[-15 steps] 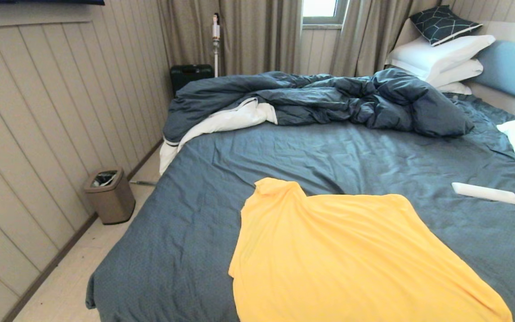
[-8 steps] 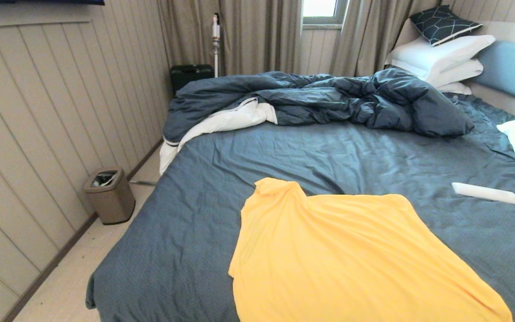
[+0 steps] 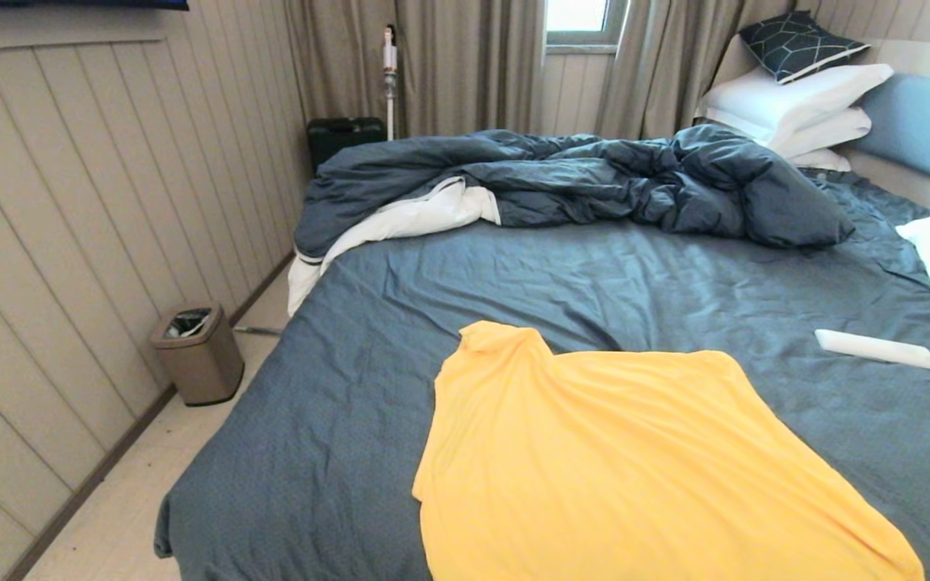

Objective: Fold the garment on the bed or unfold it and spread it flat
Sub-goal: Fold the yellow T-shirt

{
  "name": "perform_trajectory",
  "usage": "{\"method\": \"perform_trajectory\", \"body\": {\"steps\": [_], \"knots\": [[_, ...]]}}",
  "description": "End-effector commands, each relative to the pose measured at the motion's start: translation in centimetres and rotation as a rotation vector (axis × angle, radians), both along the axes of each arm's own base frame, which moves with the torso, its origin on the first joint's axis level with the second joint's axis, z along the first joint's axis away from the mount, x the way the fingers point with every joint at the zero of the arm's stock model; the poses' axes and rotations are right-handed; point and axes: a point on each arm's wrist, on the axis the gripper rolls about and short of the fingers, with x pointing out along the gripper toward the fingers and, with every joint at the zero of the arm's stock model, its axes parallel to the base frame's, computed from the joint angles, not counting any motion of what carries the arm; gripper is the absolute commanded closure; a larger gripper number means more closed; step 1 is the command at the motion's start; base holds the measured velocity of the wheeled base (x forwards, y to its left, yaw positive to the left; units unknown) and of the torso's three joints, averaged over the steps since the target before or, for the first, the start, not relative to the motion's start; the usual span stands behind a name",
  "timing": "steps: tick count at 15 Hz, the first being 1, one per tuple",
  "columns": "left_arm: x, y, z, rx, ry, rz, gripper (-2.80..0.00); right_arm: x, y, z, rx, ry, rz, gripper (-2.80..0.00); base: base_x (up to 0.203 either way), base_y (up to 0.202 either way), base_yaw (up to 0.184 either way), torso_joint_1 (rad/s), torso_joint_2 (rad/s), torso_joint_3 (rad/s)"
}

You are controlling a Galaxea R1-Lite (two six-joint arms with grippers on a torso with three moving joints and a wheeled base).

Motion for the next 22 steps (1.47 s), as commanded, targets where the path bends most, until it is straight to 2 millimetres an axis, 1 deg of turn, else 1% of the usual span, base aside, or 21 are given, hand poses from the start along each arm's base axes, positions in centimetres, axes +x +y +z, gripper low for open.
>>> {"method": "perform_trajectory", "body": {"steps": [1,2,3,4,6,8,9,10,12,13,14,16,18,19,20,22], "knots": [[1.9,-0.1,3.6,-0.014,0.077,-0.026,0.00,1.3,0.0,4.3,0.027,0.062,0.013,0.00,0.000,0.000,0.000,0.000,0.00,0.000],[3.0,-0.1,5.1,-0.026,0.115,-0.053,0.00,2.4,0.0,6.2,0.050,0.097,0.020,0.00,0.000,0.000,0.000,0.000,0.00,0.000],[4.8,-0.2,6.4,-0.042,0.179,-0.076,0.00,4.0,0.1,8.1,0.069,0.140,0.024,0.00,0.000,0.000,0.000,0.000,0.00,0.000],[6.9,-0.2,7.6,-0.065,0.242,-0.096,0.00,5.8,0.1,9.9,0.089,0.173,0.026,0.00,0.000,0.000,0.000,0.000,0.00,0.000],[11.2,-0.4,9.2,-0.118,0.365,-0.150,0.00,9.7,0.2,12.9,0.145,0.237,0.026,0.00,0.000,0.000,0.000,0.000,0.00,0.000],[15.1,-0.7,10.1,-0.168,0.483,-0.233,0.00,14.2,0.2,14.7,0.224,0.309,0.013,0.00,0.000,0.000,0.000,0.000,0.00,0.000],[16.9,-1.1,10.3,-0.193,0.552,-0.276,0.00,16.5,0.1,14.9,0.256,0.354,-0.003,0.00,0.000,0.000,0.000,0.000,0.00,0.000],[18.7,-1.9,10.3,-0.219,0.626,-0.320,0.00,18.9,-0.2,14.6,0.284,0.409,-0.026,0.00,0.000,0.000,0.000,0.000,0.00,0.000],[21.5,-3.9,9.7,-0.260,0.755,-0.396,0.00,22.9,-1.1,12.9,0.327,0.532,-0.084,0.00,0.000,0.000,0.000,0.000,0.00,0.000],[22.8,-5.2,9.0,-0.270,0.822,-0.430,0.00,24.5,-2.0,11.6,0.351,0.606,-0.118,0.00,0.000,0.000,0.000,0.000,0.00,0.000],[23.9,-6.7,8.0,-0.271,0.891,-0.461,0.00,25.7,-3.3,10.5,0.390,0.670,-0.141,0.00,0.000,0.000,0.000,0.000,0.00,0.000],[25.9,-9.2,6.0,-0.267,1.008,-0.495,0.00,26.5,-6.5,9.0,0.478,0.778,-0.140,0.00,0.000,0.000,0.000,0.000,0.00,0.000],[27.8,-11.0,4.5,-0.286,1.086,-0.497,0.00,26.5,-9.3,7.9,0.508,0.859,-0.096,0.00,0.000,0.000,0.000,0.000,0.00,0.000],[28.6,-11.8,4.0,-0.304,1.116,-0.507,0.00,26.5,-10.5,7.0,0.504,0.903,-0.074,0.00,0.000,0.000,0.000,0.000,0.00,0.000],[29.0,-12.3,3.5,-0.320,1.145,-0.521,0.00,26.6,-11.4,6.2,0.495,0.937,-0.057,0.00,0.000,0.000,0.000,0.000,0.00,0.000],[29.8,-13.1,2.0,-0.324,1.203,-0.527,0.00,26.5,-12.5,4.7,0.479,0.983,-0.030,0.00,0.000,0.000,0.000,0.000,0.00,0.000]]}}
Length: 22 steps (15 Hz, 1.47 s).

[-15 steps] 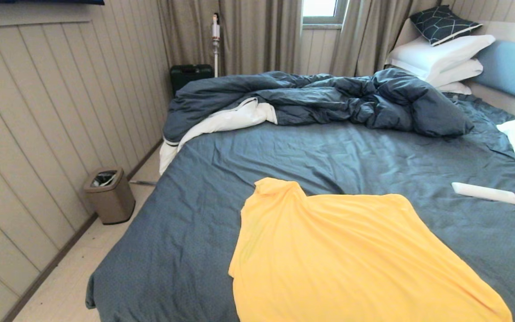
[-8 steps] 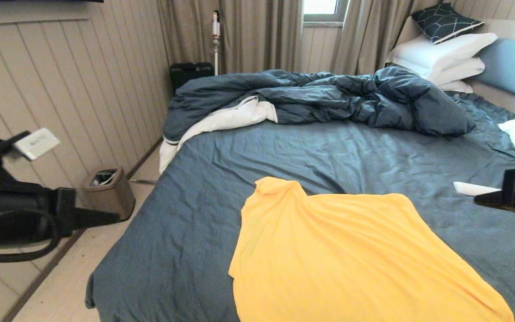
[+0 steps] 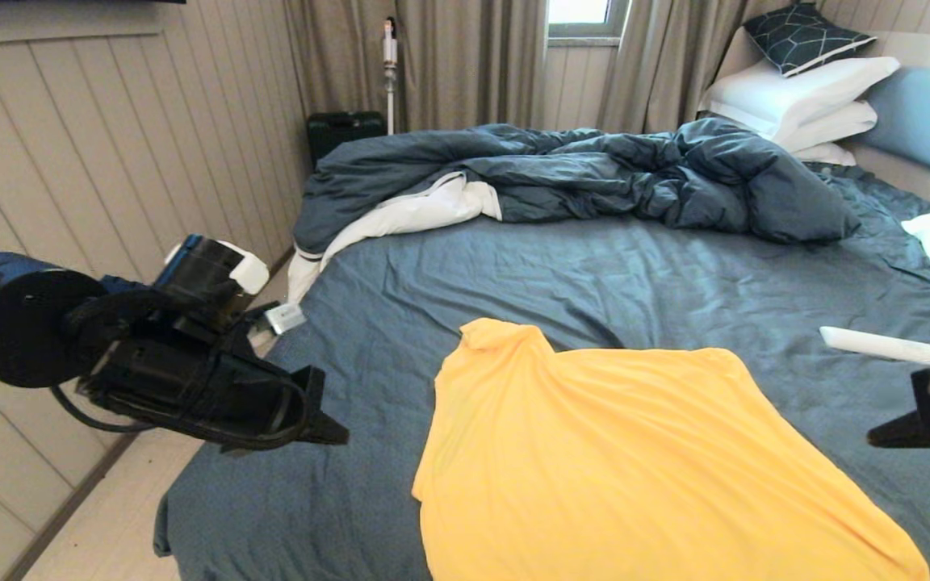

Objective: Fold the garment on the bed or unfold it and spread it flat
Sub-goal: Fold the yellow T-shirt

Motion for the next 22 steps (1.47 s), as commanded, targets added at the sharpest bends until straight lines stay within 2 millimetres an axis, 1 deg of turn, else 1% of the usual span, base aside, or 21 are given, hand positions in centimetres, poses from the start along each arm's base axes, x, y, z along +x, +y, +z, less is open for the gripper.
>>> {"method": "perform_trajectory", "body": {"steps": [1,4,6,8,10,11,14,18,22], "knots": [[1.2,-1.0,-2.2,0.026,0.069,-0.012,0.00,0.5,-1.2,-1.9,0.029,0.053,0.014,0.00,0.000,0.000,0.000,0.000,0.00,0.000],[2.3,-3.3,-3.7,0.032,0.078,-0.061,0.00,1.0,-1.8,-2.7,0.054,0.053,0.031,0.00,0.000,0.000,0.000,0.000,0.00,0.000],[3.0,-4.5,-4.2,0.030,0.078,-0.079,0.00,0.9,-2.0,-2.6,0.054,0.049,0.025,0.00,0.000,0.000,0.000,0.000,0.00,0.000],[3.6,-5.1,-4.9,0.025,0.071,-0.085,0.00,0.6,-2.4,-2.4,0.056,0.034,0.017,0.00,0.000,0.000,0.000,0.000,0.00,0.000],[3.6,-5.4,-5.4,0.030,0.080,-0.094,0.00,0.6,-2.5,-2.5,0.056,0.032,0.023,0.00,0.000,0.000,0.000,0.000,0.00,0.000],[3.7,-5.5,-5.6,0.033,0.086,-0.093,-2.80,0.6,-2.4,-2.5,0.057,0.033,0.024,0.00,0.000,0.000,0.000,0.000,0.00,0.000],[3.5,-5.9,-6.3,0.043,0.106,-0.105,-2.80,0.8,-2.6,-2.8,0.059,0.038,0.027,0.00,0.000,0.000,0.000,0.000,0.00,0.000],[3.6,-7.5,-7.8,0.070,0.123,-0.121,-2.80,0.9,-3.0,-3.1,0.073,0.036,0.019,0.00,0.000,0.000,0.000,0.000,0.00,0.000],[4.1,-9.1,-9.3,0.086,0.109,-0.115,-2.80,1.6,-3.7,-3.4,0.084,0.028,0.018,0.00,0.000,0.000,0.000,0.000,0.00,0.000]]}}
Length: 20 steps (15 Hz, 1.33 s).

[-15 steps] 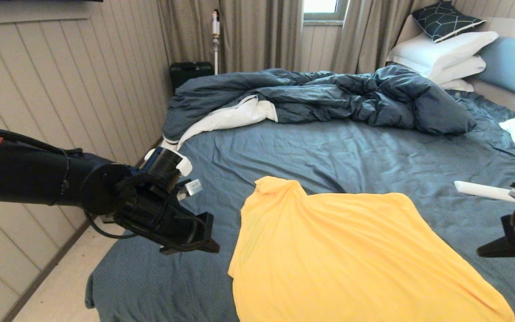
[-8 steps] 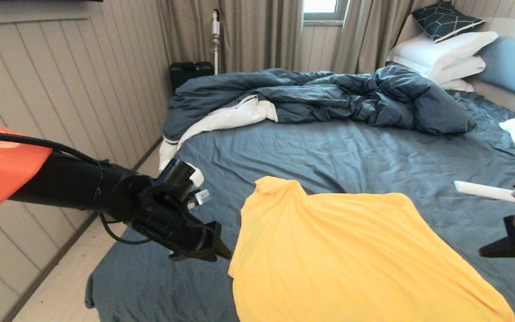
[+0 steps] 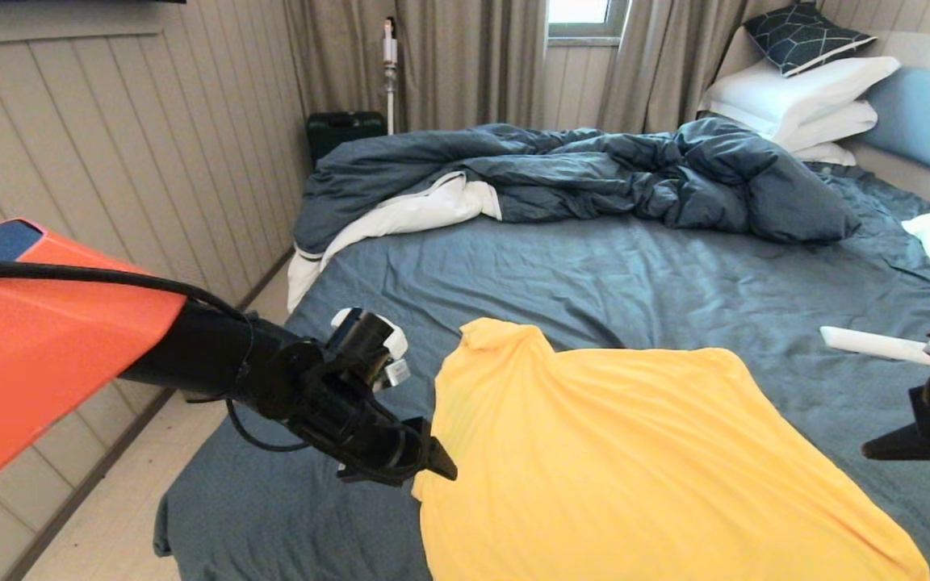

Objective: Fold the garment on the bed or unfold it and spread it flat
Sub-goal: Fold the yellow T-shirt

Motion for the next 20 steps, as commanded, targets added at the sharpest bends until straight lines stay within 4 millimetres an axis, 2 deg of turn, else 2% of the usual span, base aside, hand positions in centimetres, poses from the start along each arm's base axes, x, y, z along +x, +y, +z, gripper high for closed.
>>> {"method": "perform_trajectory", "body": {"steps": [1,3,9,16,18,19,20], "knots": [[0.4,-0.5,-0.7,0.007,0.006,0.000,-2.80,0.3,-0.2,-0.2,0.006,0.005,0.001,0.00,0.000,0.000,0.000,0.000,0.00,0.000],[1.1,-0.8,-1.4,0.033,-0.016,0.018,-2.80,0.4,-0.3,-0.4,0.010,0.007,0.001,0.00,0.000,0.000,0.000,0.000,0.00,0.000],[1.0,-0.8,-2.6,0.093,-0.015,0.041,-2.80,0.6,-0.5,-0.5,0.011,0.008,-0.001,0.00,0.000,0.000,0.000,0.000,0.00,0.000],[0.6,-3.6,-2.8,0.074,-0.011,0.034,-2.80,0.7,-0.9,-1.0,0.011,0.007,-0.009,0.00,0.000,0.000,0.000,0.000,0.00,0.000],[0.6,-3.7,-2.8,0.073,-0.010,0.035,-2.80,0.7,-1.1,-0.9,0.014,0.003,-0.014,0.00,0.000,0.000,0.000,0.000,0.00,0.000],[0.6,-3.7,-2.8,0.073,-0.010,0.033,0.00,0.7,-1.1,-0.9,0.014,0.000,-0.014,0.00,0.000,0.000,0.000,0.000,0.00,0.000],[0.6,-3.7,-2.9,0.074,-0.010,0.032,0.00,0.6,-1.2,-1.0,0.014,0.000,-0.019,0.00,0.000,0.000,0.000,0.000,0.00,0.000]]}}
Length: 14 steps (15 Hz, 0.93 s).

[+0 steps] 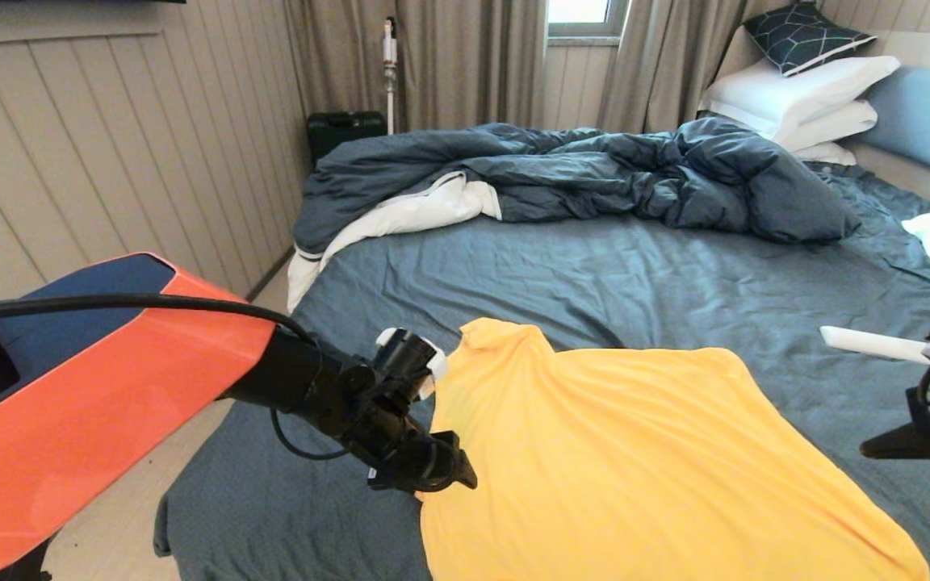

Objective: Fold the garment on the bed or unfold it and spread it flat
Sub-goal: Fold the yellow T-shirt

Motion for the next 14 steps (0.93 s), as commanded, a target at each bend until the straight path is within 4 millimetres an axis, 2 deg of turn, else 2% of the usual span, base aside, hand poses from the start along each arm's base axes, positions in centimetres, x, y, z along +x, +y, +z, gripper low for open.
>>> {"method": "perform_trajectory", "body": {"steps": [1,5,10,14], "knots": [[-0.2,-0.1,-0.1,0.001,0.006,-0.003,0.00,0.0,-0.1,-0.1,0.005,0.001,-0.001,0.00,0.000,0.000,0.000,0.000,0.00,0.000],[-0.9,-0.4,-0.1,0.005,0.013,-0.019,0.00,-0.1,-0.6,-0.5,0.014,0.013,-0.016,0.00,0.000,0.000,0.000,0.000,0.00,0.000],[-0.9,-0.6,0.3,-0.009,0.011,-0.004,0.00,0.6,-1.4,-1.2,0.016,0.013,-0.022,0.00,0.000,0.000,0.000,0.000,0.00,0.000],[-0.8,-0.6,1.0,-0.021,-0.005,0.000,0.00,1.9,-2.3,-3.0,0.040,0.049,-0.020,0.00,0.000,0.000,0.000,0.000,0.00,0.000]]}}
